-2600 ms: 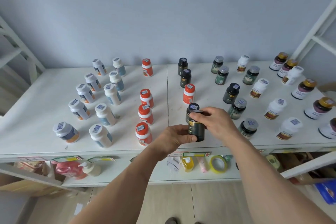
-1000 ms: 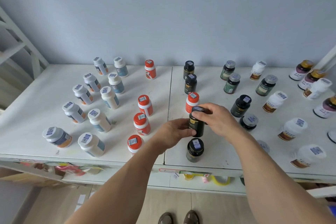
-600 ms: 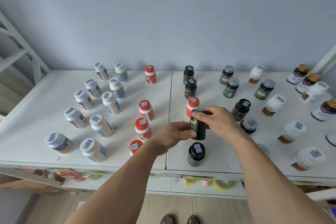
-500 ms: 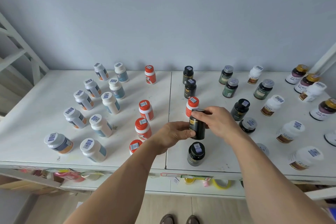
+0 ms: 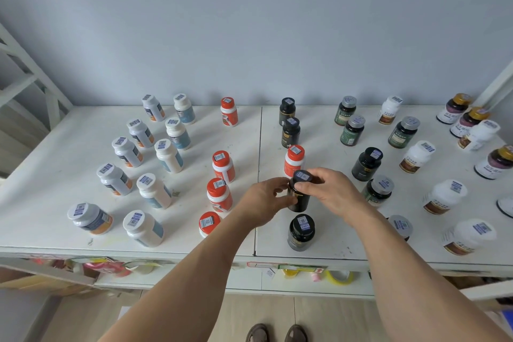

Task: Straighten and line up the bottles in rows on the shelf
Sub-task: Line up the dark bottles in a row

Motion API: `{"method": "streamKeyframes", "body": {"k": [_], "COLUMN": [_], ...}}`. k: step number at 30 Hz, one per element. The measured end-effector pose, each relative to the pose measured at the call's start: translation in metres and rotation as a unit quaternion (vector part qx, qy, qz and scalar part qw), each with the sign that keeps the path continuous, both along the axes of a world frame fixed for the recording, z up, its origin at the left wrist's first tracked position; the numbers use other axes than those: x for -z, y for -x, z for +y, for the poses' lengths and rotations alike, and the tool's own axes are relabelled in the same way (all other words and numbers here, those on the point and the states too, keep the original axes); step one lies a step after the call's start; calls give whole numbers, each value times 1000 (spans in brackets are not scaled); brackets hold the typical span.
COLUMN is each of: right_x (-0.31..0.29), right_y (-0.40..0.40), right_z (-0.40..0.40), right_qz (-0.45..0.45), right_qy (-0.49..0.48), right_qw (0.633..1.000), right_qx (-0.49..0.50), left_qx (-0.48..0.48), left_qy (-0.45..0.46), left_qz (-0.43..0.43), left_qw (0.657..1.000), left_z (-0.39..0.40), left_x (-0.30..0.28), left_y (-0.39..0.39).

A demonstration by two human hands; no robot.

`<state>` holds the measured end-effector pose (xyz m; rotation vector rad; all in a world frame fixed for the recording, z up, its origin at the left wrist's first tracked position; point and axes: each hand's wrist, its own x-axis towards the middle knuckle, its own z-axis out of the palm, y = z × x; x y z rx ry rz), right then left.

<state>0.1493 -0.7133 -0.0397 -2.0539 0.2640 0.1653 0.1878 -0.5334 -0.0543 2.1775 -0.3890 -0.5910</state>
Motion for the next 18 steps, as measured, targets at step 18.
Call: {"method": "streamKeyframes", "body": {"k": [18], "right_x": [-4], "right_y": [-48], "right_z": [-19], "right_qz": [-37], "right_qy": [-13], "right_qw": [999], "right_qx": [25], "left_qx": [-114], "left_qy": [-19], "left_qz": [-17], "left_qw": [993], "left_z": [-8], "left_x": [-9], "left_y": [-29]}}
